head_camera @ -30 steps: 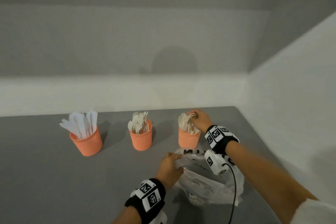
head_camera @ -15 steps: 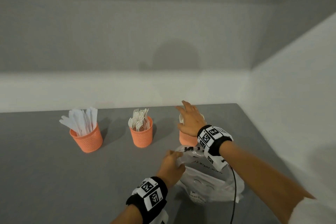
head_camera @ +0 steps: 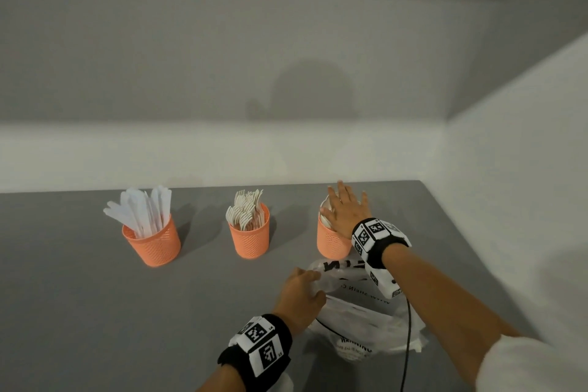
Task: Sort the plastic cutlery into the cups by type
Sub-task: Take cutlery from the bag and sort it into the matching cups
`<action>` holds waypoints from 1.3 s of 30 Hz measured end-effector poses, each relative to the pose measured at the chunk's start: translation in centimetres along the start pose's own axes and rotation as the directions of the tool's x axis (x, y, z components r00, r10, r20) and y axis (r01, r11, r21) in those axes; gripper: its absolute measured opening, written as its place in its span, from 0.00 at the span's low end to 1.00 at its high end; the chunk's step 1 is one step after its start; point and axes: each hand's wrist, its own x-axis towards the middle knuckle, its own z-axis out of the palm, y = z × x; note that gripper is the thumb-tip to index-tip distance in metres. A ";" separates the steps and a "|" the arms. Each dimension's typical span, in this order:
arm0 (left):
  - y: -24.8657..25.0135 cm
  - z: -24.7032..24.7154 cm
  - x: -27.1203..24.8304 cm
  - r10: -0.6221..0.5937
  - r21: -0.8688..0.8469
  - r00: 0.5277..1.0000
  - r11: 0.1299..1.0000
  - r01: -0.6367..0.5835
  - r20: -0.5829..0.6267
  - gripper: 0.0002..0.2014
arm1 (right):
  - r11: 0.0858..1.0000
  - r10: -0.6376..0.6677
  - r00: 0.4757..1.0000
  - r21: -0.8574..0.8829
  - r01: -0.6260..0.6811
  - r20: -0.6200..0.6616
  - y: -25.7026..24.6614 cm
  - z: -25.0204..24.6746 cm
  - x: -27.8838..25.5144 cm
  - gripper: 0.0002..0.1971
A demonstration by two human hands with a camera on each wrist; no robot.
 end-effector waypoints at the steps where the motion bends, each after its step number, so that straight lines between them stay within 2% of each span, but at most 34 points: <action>1: -0.1 0.0 0.0 -0.005 0.001 1.000 1.000 0.005 0.003 0.20 | 1.000 0.008 1.000 0.015 -0.008 -0.008 0.0 0.1 0.0 0.34; 6: -0.4 0.0 0.3 -0.002 0.018 1.000 1.000 0.002 0.016 0.21 | 0.999 0.011 0.999 0.035 -0.009 -0.045 -0.4 0.5 -0.3 0.32; 8: -0.4 0.1 0.4 0.006 0.024 1.000 1.000 -0.006 0.019 0.21 | 0.988 0.017 0.998 0.154 -0.007 -0.062 -0.5 0.3 -0.5 0.32; 10: -0.4 0.0 0.3 0.006 0.015 1.000 1.000 -0.006 0.023 0.21 | 0.931 0.035 0.988 0.364 0.022 -0.148 -0.5 -0.1 -0.8 0.32; 12: -0.5 -0.2 0.3 0.003 0.000 0.999 1.000 -0.003 0.032 0.20 | 0.851 0.086 0.949 0.518 0.088 -0.304 -0.4 -0.9 -1.4 0.29; 14: -0.4 -0.3 0.5 0.009 -0.007 0.999 1.000 -0.008 0.038 0.19 | 0.823 0.094 0.900 0.542 0.171 -0.426 -0.2 -2.1 -2.8 0.19; 15: -0.3 -0.5 0.7 0.019 -0.010 0.999 1.000 -0.019 0.042 0.18 | 0.805 0.081 0.897 0.559 0.199 -0.435 -0.2 -2.7 -3.9 0.14; 18: 0.1 -0.9 1.2 0.042 -0.020 0.997 0.999 -0.041 0.060 0.17 | 0.742 -0.010 0.967 0.647 0.178 -0.254 -0.6 -3.5 -8.2 0.08; 19: 0.3 -1.0 1.4 0.053 -0.018 0.996 0.999 -0.052 0.074 0.17 | 0.764 -0.049 0.982 0.627 0.156 -0.184 -0.6 -3.1 -9.6 0.08; 21: 0.5 -1.2 1.5 0.074 -0.014 0.992 0.997 -0.073 0.106 0.20 | 0.864 -0.118 0.993 0.491 0.111 -0.015 -0.6 -1.7 -11.9 0.07; 23: 0.8 -1.4 1.4 0.110 -0.003 0.985 0.994 -0.111 0.134 0.23 | 0.963 -0.104 0.975 0.266 0.050 0.196 -0.2 0.0 -13.2 0.11; 25: 0.8 -1.6 1.1 0.167 0.008 0.973 0.985 -0.170 0.159 0.24 | 0.991 -0.047 0.919 0.135 -0.007 0.393 0.3 1.9 -13.9 0.24; 26: 0.8 -1.7 0.9 0.192 0.009 0.966 0.981 -0.196 0.171 0.25 | 0.994 -0.030 0.894 0.111 -0.022 0.446 0.5 2.8 -14.2 0.31; 27: 0.7 -1.9 0.6 0.210 0.007 0.960 0.977 -0.214 0.183 0.25 | 0.995 -0.018 0.883 0.093 -0.029 0.469 0.5 3.5 -14.6 0.36; 29: 0.2 -2.3 0.1 0.227 -0.001 0.954 0.973 -0.232 0.197 0.26 | 0.996 -0.004 0.886 0.080 -0.038 0.463 0.1 5.1 -15.4 0.39; 32: -0.4 -2.6 -0.7 0.227 0.000 0.956 0.973 -0.231 0.186 0.26 | 0.993 0.017 0.937 0.103 -0.057 0.350 -0.5 7.1 -15.8 0.40; 35: -0.7 -2.5 -1.4 0.212 -0.007 0.961 0.977 -0.214 0.179 0.27 | 0.998 0.034 0.972 0.048 -0.047 0.232 -1.2 7.3 -15.6 0.36; 39: -0.4 -2.5 -1.9 0.185 0.005 0.969 0.982 -0.189 0.161 0.26 | 0.996 0.065 0.972 0.050 -0.079 0.227 -1.5 8.0 -15.2 0.29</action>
